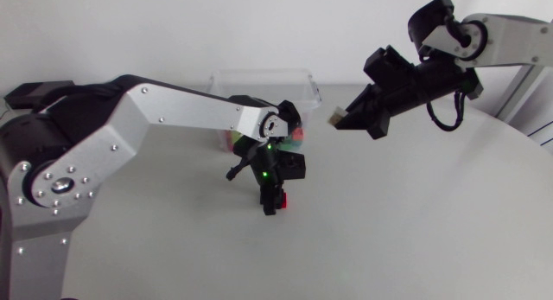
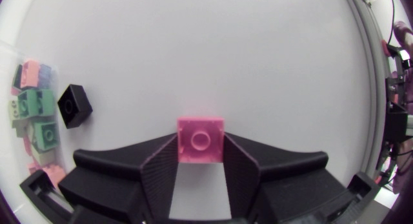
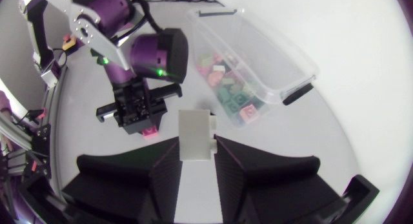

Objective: Place the duplo bricks in the container

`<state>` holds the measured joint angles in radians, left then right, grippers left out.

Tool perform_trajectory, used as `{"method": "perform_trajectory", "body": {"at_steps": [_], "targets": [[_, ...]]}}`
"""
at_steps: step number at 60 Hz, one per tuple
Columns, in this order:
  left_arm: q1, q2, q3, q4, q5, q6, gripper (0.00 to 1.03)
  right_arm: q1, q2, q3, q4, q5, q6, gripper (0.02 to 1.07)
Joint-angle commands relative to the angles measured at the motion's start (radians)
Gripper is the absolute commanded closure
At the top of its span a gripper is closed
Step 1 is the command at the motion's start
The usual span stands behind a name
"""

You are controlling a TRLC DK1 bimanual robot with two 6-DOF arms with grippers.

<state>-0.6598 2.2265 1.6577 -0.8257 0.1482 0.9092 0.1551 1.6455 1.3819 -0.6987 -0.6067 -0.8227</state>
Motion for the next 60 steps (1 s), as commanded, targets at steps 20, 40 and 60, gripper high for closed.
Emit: {"method": "perform_trajectory", "body": {"at_steps": [20,40,60], "targets": [[0.029,-0.258,-0.194,-0.010,0.027,-0.018,0.83,0.063,0.140,0.198,0.177,-0.001,0.284,0.80],[0.095,-0.495,-0.296,0.010,0.083,-0.039,0.83,0.135,0.283,0.391,0.245,0.038,0.435,0.80],[0.192,-0.631,-0.320,0.071,0.148,-0.096,0.83,0.184,0.447,0.543,0.324,0.111,0.522,0.80]]}}
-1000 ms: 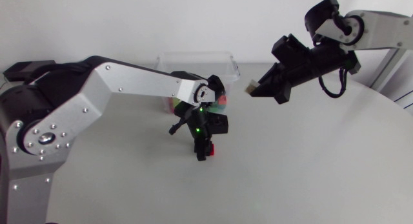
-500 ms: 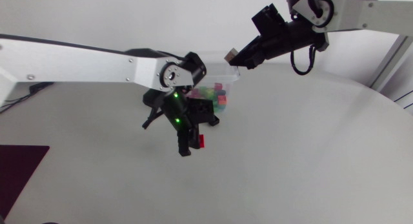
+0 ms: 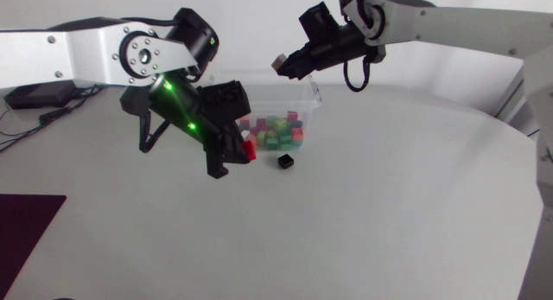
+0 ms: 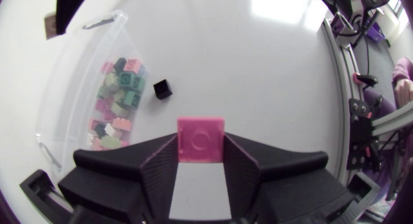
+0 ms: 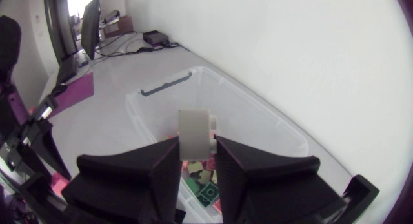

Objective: Place the duplo bricks in the container

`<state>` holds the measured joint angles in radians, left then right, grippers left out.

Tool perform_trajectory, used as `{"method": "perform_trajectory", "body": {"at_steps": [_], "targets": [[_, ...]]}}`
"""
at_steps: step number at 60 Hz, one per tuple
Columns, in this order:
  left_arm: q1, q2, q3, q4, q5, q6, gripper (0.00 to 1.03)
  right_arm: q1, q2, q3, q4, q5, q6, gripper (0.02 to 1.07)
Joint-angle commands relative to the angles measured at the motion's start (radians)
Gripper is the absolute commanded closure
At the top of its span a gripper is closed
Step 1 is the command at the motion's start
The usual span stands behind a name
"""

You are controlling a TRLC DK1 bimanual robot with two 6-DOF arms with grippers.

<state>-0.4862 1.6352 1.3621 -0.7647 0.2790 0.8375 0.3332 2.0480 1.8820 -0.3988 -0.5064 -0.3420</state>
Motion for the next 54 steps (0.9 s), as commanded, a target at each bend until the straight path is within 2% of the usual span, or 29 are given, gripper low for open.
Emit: {"method": "perform_trajectory", "body": {"at_steps": [1,14,18,21,24,26,36,44,54], "targets": [[0.023,-0.046,-0.024,0.013,0.023,-0.028,0.83,0.007,0.051,0.049,0.025,0.012,0.044,0.80],[0.069,-0.077,-0.009,0.067,0.054,-0.077,0.83,0.027,0.101,0.065,0.107,0.068,0.070,0.79],[0.083,-0.080,-0.001,0.096,0.058,-0.104,0.83,0.035,0.126,0.074,0.126,0.092,0.074,0.74],[0.090,-0.080,0.006,0.122,0.060,-0.129,0.83,0.043,0.147,0.088,0.130,0.111,0.075,0.50],[0.103,-0.080,0.009,0.160,0.060,-0.160,0.83,0.049,0.156,0.092,0.127,0.123,0.075,0.17],[0.110,-0.080,0.009,0.186,0.061,-0.178,0.83,0.052,0.156,0.088,0.127,0.132,0.075,0.06],[0.158,-0.048,0.058,0.301,0.078,-0.271,0.83,0.047,0.080,0.012,0.130,0.146,0.072,0.06],[0.169,0.000,0.084,0.400,0.078,-0.341,0.83,0.033,-0.032,-0.107,0.133,0.154,0.069,0.06],[0.172,0.083,0.160,0.461,0.078,-0.402,0.83,0.017,-0.175,-0.293,0.149,0.166,0.069,0.06]]}}
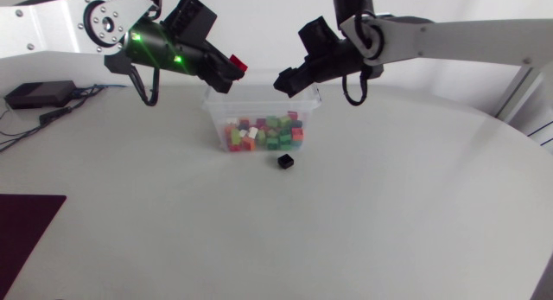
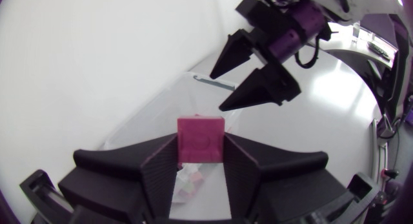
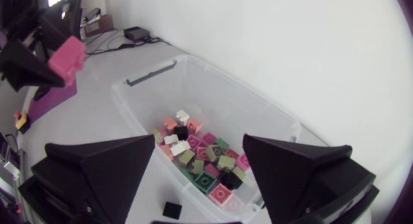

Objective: Place the duplo bricks in the container

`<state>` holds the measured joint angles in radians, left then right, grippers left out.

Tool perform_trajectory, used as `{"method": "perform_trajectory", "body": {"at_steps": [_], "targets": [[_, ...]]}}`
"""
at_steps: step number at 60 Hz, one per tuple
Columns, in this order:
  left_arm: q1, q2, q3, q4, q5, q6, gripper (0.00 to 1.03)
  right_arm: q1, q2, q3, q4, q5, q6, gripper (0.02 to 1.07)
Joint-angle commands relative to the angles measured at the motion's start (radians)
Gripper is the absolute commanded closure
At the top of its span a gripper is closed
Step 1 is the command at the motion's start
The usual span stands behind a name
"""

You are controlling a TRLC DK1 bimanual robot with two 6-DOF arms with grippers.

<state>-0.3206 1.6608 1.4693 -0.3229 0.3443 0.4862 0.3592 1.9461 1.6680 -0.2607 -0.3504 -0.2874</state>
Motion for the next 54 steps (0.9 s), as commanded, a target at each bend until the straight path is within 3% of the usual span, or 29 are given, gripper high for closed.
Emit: {"method": "perform_trajectory", "body": {"at_steps": [1,22,47,50,53,54], "targets": [[0.006,0.067,0.060,0.022,0.013,-0.054,0.83,-0.009,-0.082,-0.093,0.011,0.011,0.014,0.06],[0.014,0.254,0.217,0.110,-0.008,-0.138,0.83,-0.014,-0.236,-0.352,-0.003,0.048,0.019,0.06],[0.011,0.435,0.399,0.137,-0.090,-0.212,0.81,0.012,-0.184,-0.415,-0.037,0.108,0.044,0.06],[0.009,0.453,0.414,0.137,-0.105,-0.215,0.73,0.023,-0.164,-0.406,-0.045,0.125,0.047,0.06],[0.006,0.479,0.434,0.137,-0.140,-0.221,0.50,0.035,-0.142,-0.398,-0.049,0.140,0.050,0.06],[0.006,0.487,0.442,0.137,-0.153,-0.225,0.36,0.041,-0.134,-0.395,-0.049,0.146,0.053,0.06]]}}
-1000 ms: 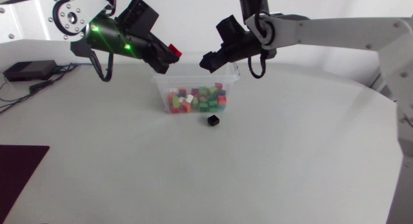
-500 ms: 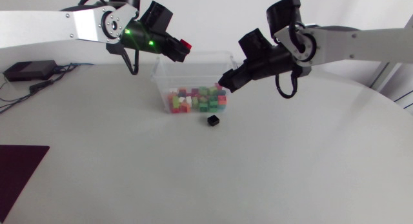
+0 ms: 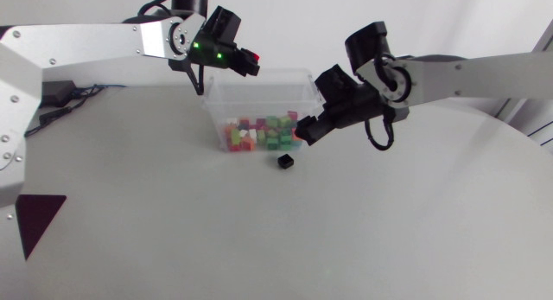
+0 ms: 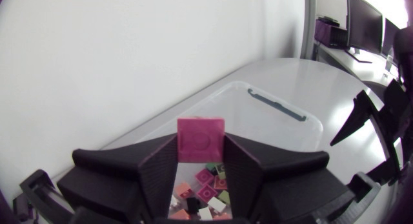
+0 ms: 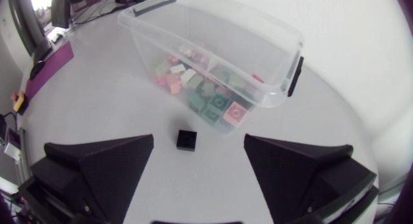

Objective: Place the duplo bricks in the container

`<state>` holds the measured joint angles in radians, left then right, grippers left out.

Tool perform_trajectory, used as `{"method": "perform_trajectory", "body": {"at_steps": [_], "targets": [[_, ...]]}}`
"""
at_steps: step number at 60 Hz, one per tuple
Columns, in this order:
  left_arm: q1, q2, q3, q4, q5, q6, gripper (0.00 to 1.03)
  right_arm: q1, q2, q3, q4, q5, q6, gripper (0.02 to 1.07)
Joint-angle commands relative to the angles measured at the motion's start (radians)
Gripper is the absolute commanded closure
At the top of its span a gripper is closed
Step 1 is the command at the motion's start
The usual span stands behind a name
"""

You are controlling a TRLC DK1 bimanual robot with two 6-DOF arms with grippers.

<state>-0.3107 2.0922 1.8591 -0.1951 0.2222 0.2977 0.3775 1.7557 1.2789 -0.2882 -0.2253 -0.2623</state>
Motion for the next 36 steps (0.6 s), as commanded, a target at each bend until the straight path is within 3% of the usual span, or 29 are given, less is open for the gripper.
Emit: {"method": "perform_trajectory", "body": {"at_steps": [1,2,3,15,23,36], "targets": [[-0.004,0.060,0.054,0.010,-0.037,-0.040,0.25,0.026,0.065,-0.001,-0.023,0.026,0.031,0.06],[-0.005,0.062,0.057,0.010,-0.037,-0.040,0.10,0.029,0.074,0.005,-0.028,0.029,0.034,0.06],[-0.005,0.063,0.057,0.010,-0.037,-0.040,0.02,0.032,0.082,0.010,-0.031,0.029,0.037,0.06],[0.002,0.012,-0.011,0.020,-0.090,-0.045,0.03,0.061,0.192,0.066,-0.054,0.053,0.077,0.06],[0.015,-0.118,-0.170,0.114,-0.126,-0.045,0.03,0.070,0.269,0.134,-0.088,0.081,0.078,0.06],[0.048,-0.314,-0.394,0.132,-0.138,-0.034,0.04,0.075,0.387,0.266,-0.146,0.118,0.078,0.07]]}}
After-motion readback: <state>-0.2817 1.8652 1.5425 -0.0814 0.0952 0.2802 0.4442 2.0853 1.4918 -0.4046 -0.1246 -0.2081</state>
